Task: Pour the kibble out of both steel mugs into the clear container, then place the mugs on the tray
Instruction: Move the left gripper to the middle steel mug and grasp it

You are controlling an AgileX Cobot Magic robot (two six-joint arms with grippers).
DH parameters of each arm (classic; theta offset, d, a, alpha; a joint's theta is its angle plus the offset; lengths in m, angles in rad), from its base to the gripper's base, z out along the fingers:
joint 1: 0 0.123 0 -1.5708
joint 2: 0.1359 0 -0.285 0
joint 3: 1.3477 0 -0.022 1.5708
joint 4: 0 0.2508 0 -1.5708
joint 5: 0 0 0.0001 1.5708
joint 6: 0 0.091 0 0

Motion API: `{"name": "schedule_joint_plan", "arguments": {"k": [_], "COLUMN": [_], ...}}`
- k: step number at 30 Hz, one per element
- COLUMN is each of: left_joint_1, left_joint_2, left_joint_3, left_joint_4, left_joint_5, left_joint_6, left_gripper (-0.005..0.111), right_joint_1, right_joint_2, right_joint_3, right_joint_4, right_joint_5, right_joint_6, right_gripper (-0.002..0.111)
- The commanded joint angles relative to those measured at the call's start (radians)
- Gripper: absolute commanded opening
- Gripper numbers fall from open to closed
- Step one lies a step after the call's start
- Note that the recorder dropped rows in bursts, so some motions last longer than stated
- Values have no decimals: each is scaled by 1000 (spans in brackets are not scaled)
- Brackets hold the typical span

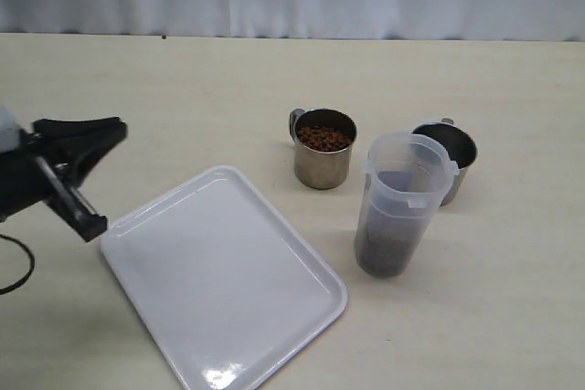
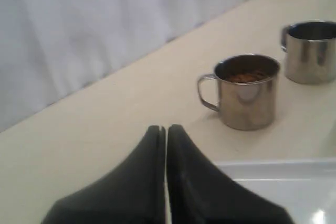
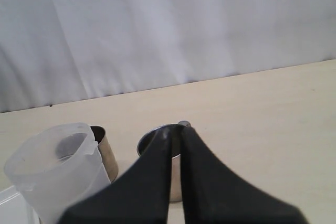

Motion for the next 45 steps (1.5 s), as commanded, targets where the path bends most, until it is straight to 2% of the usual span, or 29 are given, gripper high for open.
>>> {"name": "schedule_joint_plan", "arguments": {"k": [1, 2, 5, 7, 9, 13, 16, 19, 24, 33, 45], "left_joint_1": [-2, -2, -25, -69, -115, -236, -295, -337, -379, -453, -467], "left_joint_2": [258, 288, 357, 386, 405, 454, 502, 544, 571, 622, 723], "left_joint_3": [-217, -259, -403, -480, -533, -651, -721, -764, -794, -865, -987], "left_joint_4": [278, 307, 386, 423, 471, 443, 374, 378, 377, 380, 375], "left_joint_5": [-20, 2, 117, 213, 275, 396, 431, 429, 425, 440, 428], "left_joint_6": [-136, -176, -339, -415, -417, -417, -456, -471, -471, -579, -617], "left_gripper": [27, 37, 78, 96, 102, 103, 103, 103, 103, 103, 103], "right_joint_1": [5, 5, 5, 5, 5, 5, 5, 5, 5, 5, 5], "right_joint_2": [3, 3, 3, 3, 3, 3, 3, 3, 3, 3, 3], "right_joint_3": [4, 4, 4, 4, 4, 4, 4, 4, 4, 4, 4], "right_joint_4": [2, 2, 2, 2, 2, 2, 2, 2, 2, 2, 2], "right_joint_5": [7, 7, 7, 7, 7, 7, 7, 7, 7, 7, 7], "right_joint_6": [0, 0, 0, 0, 0, 0, 0, 0, 0, 0, 0], "right_gripper": [5, 5, 5, 5, 5, 5, 5, 5, 5, 5, 5]}}
